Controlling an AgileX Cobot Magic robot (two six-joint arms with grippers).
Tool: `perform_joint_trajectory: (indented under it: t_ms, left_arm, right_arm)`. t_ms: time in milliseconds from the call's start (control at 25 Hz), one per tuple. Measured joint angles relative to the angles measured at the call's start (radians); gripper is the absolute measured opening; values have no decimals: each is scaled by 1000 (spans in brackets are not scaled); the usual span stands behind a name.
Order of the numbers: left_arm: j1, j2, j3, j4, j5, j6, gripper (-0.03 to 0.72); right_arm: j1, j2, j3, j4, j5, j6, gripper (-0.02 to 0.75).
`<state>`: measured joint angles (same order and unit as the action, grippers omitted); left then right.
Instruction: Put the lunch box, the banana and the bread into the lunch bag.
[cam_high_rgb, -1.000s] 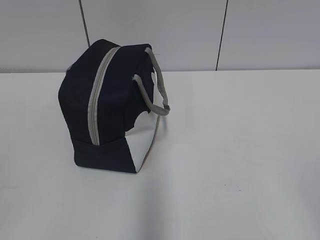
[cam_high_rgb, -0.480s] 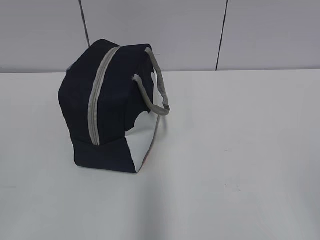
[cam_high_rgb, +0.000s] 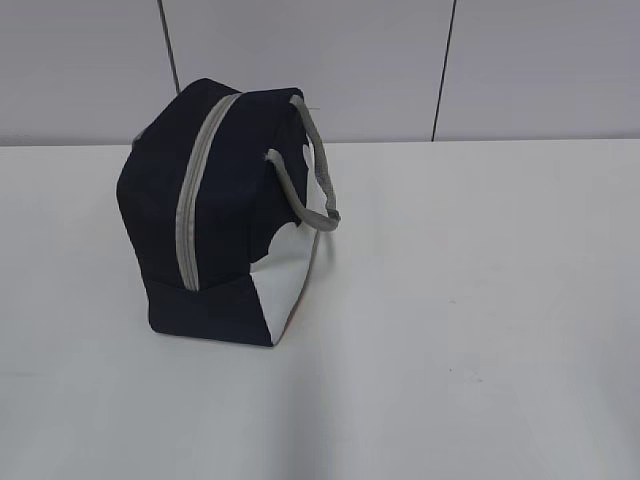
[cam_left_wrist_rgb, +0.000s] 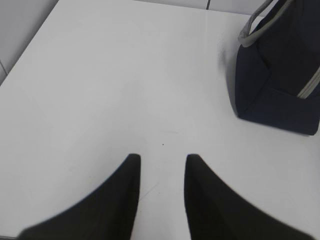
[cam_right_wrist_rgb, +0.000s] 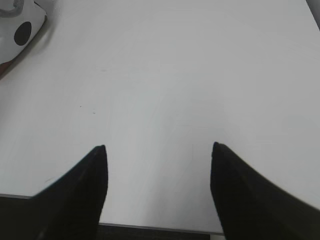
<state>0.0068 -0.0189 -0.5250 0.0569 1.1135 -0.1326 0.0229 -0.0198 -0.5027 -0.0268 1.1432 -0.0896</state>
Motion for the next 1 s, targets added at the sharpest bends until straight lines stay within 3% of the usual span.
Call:
perform_joint_trajectory:
  t_ms: [1000]
  left_arm:
    - [0,0,0,1,0,-1,235]
  right_arm:
    - [0,0,0,0,0,0,479]
